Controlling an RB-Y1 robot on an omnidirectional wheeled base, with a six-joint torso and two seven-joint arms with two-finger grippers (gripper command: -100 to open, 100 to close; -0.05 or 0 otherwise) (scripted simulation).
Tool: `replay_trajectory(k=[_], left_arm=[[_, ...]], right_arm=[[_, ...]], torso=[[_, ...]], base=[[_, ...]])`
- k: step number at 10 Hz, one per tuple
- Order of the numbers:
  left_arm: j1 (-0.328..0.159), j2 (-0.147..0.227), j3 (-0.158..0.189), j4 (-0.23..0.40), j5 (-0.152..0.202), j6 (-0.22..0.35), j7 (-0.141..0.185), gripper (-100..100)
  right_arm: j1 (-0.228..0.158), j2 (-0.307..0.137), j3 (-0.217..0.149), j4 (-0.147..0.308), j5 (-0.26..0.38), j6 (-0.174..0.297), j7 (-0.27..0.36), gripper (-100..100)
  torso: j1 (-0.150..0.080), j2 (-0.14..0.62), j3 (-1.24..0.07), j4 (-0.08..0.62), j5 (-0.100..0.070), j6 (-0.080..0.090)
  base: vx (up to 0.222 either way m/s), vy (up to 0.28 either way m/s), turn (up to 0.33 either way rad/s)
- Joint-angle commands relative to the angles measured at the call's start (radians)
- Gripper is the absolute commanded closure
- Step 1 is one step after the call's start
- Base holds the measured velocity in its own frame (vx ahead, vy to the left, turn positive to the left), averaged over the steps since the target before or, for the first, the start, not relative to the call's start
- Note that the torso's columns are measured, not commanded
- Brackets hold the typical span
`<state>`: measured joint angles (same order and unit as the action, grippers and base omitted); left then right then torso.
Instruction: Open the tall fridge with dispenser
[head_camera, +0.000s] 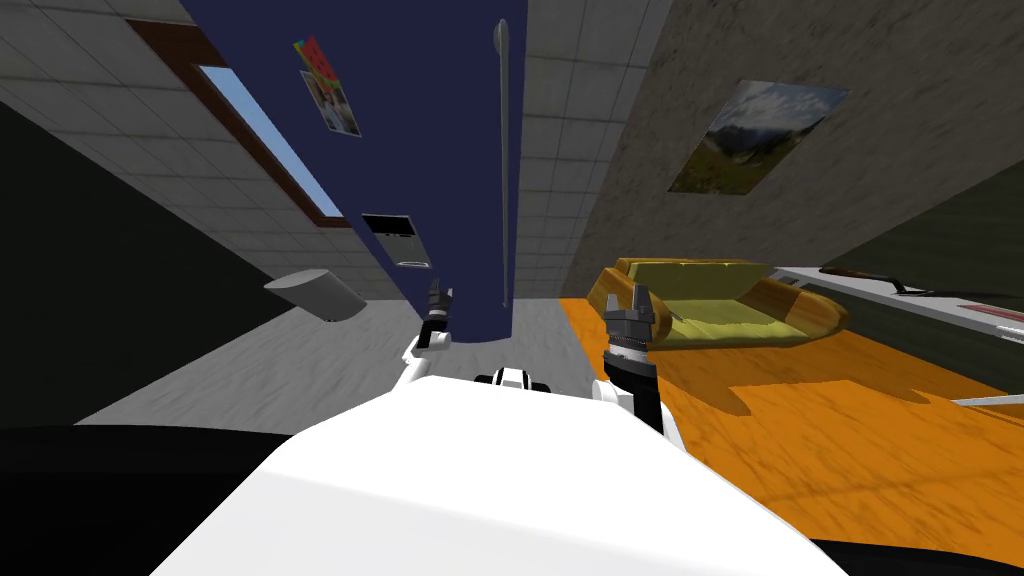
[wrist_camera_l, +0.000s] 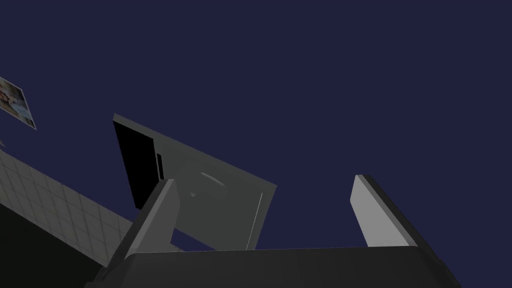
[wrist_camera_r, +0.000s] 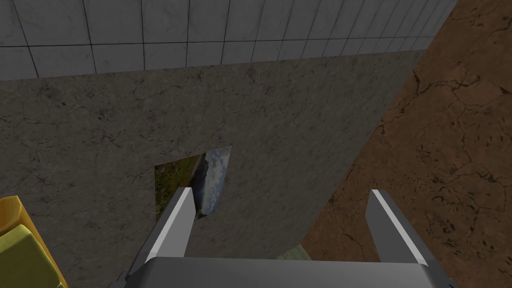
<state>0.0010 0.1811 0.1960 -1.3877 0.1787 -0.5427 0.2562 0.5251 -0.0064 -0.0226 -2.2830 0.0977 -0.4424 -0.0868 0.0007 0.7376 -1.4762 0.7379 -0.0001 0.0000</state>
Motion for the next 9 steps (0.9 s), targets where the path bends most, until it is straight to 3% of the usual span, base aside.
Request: replay_trajectory(k=[1,4,9], left_arm=[[-0.039,-0.004,0.008,0.083,0.014,-0.013,0.006,-100],[-0.107,-0.014,0.024,0.193,0.04,-0.031,0.017,-100],[-0.175,-0.026,0.038,0.339,0.064,-0.047,0.027,-100]], right_arm=[[0.0,0.0,0.0,0.0,0.0,0.0,0.0,0],[0.0,0.0,0.0,0.0,0.0,0.0,0.0,0],[0.0,0.0,0.0,0.0,0.0,0.0,0.0,0]], torso=[[-0.002,-0.002,-0.001,0.0,0.0,0.0],[0.001,0.002,0.001,0.0,0.001,0.0],[-0.002,0.001,0.0,0.0,0.0,0.0]], base=[[0.064,-0.12,0.032],[0.045,-0.113,0.048],[0.047,-0.128,0.041]])
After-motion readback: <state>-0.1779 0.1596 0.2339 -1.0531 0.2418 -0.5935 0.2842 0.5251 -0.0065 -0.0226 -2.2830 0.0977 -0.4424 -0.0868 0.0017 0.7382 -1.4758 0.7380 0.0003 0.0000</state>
